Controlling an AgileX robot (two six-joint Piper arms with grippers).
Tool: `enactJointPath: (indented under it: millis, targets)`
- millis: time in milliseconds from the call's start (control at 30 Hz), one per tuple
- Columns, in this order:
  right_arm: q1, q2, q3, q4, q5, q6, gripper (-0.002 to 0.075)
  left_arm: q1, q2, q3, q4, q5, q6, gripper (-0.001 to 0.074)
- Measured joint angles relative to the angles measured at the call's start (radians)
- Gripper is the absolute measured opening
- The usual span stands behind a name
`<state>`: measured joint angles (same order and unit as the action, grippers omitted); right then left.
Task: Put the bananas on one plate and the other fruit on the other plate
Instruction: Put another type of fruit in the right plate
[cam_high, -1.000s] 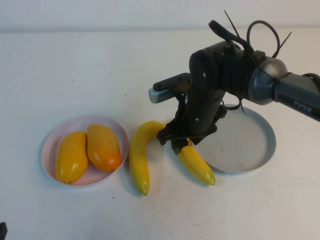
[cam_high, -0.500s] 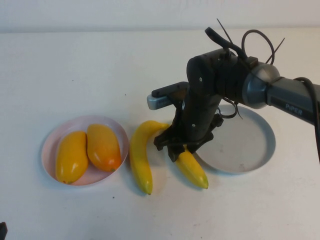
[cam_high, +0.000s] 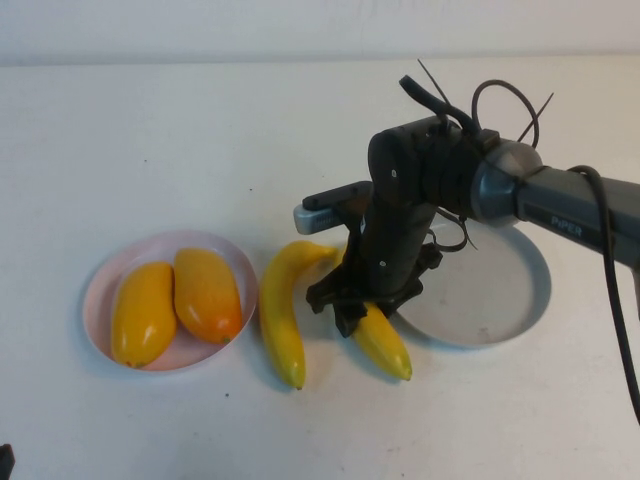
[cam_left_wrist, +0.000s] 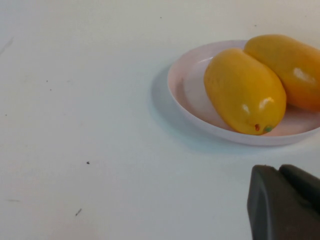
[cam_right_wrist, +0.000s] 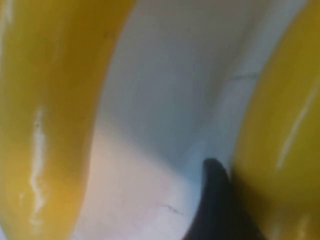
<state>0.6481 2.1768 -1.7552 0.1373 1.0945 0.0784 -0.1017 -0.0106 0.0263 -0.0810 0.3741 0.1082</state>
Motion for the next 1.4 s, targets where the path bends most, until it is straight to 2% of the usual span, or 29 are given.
enactJointPath:
  millis: [167,367,500,633,933,1100,1400]
  targets:
    - [0.0,0.005,-0.025,0.004,0.013,0.0,0.0297,0.0,0.0,0.0,0.0,0.0,0.0,-0.0004]
    - [0.0,0.011,-0.176,-0.012,0.112,0.017,0.0297,0.0,0.0,0.0,0.0,0.0,0.0,-0.0004]
    - [-0.002,0.007,-0.28,-0.101,0.126,0.057,0.0297,0.0,0.0,0.0,0.0,0.0,0.0,-0.0004]
    - [-0.028,-0.028,-0.299,-0.161,0.132,0.067,0.0297,0.0,0.0,0.0,0.0,0.0,0.0,-0.0004]
    - [-0.226,-0.162,-0.071,-0.102,0.135,0.1,0.0297,0.0,0.0,0.0,0.0,0.0,0.0,-0.0004]
    - [-0.23,-0.161,0.027,-0.085,0.137,0.102,0.0297,0.0,0.0,0.0,0.0,0.0,0.0,-0.0004]
    - [-0.23,-0.108,0.045,-0.083,0.122,0.102,0.0305,0.0,0.0,0.0,0.0,0.0,0.0,-0.0004]
